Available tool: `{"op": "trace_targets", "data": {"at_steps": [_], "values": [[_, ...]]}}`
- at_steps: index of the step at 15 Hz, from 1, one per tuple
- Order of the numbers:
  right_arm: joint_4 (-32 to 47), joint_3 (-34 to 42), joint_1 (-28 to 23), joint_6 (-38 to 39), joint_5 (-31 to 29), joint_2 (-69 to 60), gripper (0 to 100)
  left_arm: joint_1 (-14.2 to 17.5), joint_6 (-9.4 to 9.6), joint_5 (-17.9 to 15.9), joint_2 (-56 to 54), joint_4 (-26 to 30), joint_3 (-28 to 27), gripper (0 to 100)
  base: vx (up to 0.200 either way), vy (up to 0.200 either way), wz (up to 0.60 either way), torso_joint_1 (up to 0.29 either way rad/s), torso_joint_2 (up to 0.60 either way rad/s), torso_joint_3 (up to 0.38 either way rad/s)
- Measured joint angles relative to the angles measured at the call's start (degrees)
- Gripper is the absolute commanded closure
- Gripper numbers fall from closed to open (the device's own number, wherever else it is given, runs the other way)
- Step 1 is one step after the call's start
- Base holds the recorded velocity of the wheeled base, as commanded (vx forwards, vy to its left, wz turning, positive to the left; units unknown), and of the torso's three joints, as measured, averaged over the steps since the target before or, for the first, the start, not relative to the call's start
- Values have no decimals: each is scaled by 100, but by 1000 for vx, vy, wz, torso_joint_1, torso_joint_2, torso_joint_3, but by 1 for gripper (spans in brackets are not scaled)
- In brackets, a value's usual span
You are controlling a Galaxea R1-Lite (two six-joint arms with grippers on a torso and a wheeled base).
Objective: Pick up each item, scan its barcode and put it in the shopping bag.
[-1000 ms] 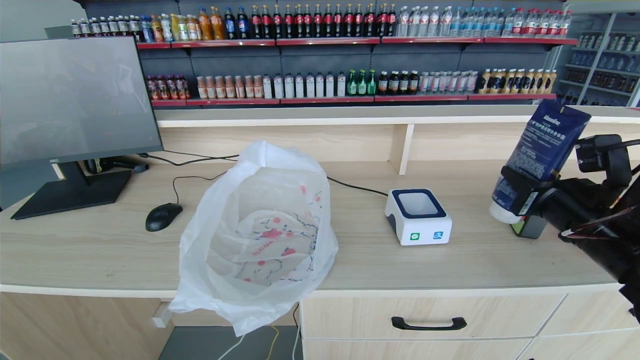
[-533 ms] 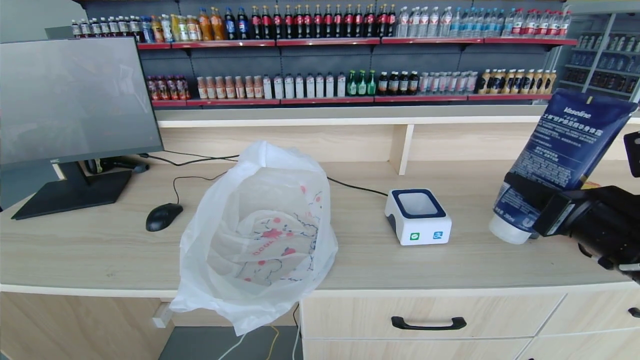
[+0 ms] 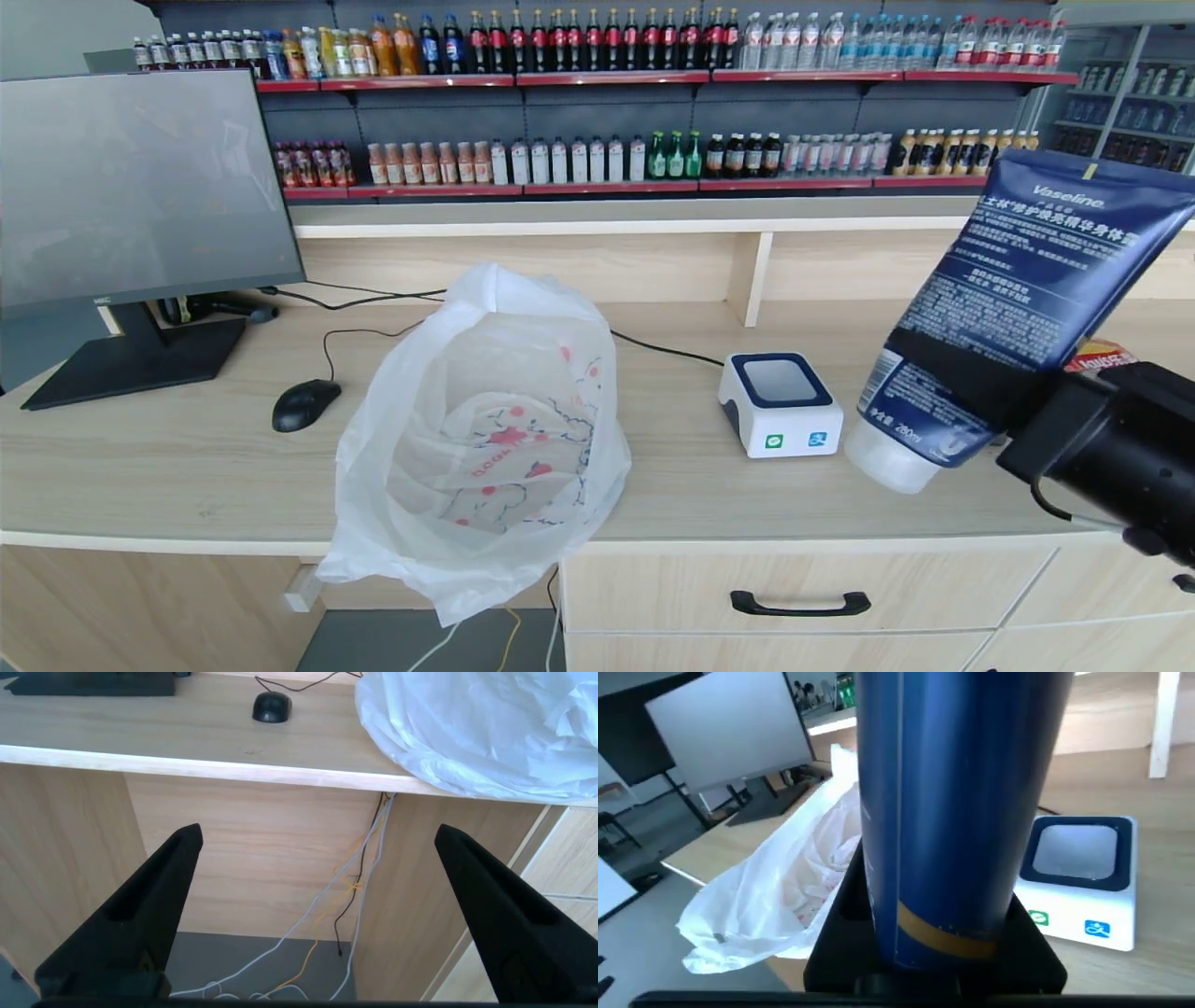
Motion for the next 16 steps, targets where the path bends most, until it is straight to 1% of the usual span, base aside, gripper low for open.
{"op": "trace_targets", "data": {"at_steps": [3, 4, 6, 7, 9, 13, 15, 16], "values": [[-5, -30, 239, 830, 797, -50, 100, 0, 0, 0, 0, 0, 0, 0, 0, 0, 0, 0, 0, 0], [-18, -4, 300, 964, 958, -77, 100, 0, 0, 0, 0, 2, 0, 0, 0, 0, 0, 0, 0, 0], [-76, 52, 460, 1479, 1441, -193, 100, 0, 0, 0, 0, 2, 0, 0, 0, 0, 0, 0, 0, 0], [-141, 68, 532, 1705, 1564, -243, 100, 0, 2, 0, 0, 2, 0, 0, 0, 0, 0, 0, 0, 0], [-352, 85, 623, 2158, 1676, -310, 100, 0, 0, 0, 0, 2, 0, 0, 0, 0, 0, 0, 0, 0], [-722, 140, 735, 2525, 1857, -330, 100, 0, 0, 0, 0, 2, 0, 0, 0, 0, 0, 0, 0, 0], [-1119, 143, 846, 2905, 1857, -282, 100, 0, 0, 0, 0, 0, 0, 0, 0, 0, 0, 0, 0, 0], [-1464, 145, 873, 3099, 1859, -223, 100, 0, 0, 0, 0, 0, 0, 0, 0, 0, 0, 0, 0, 0]]}}
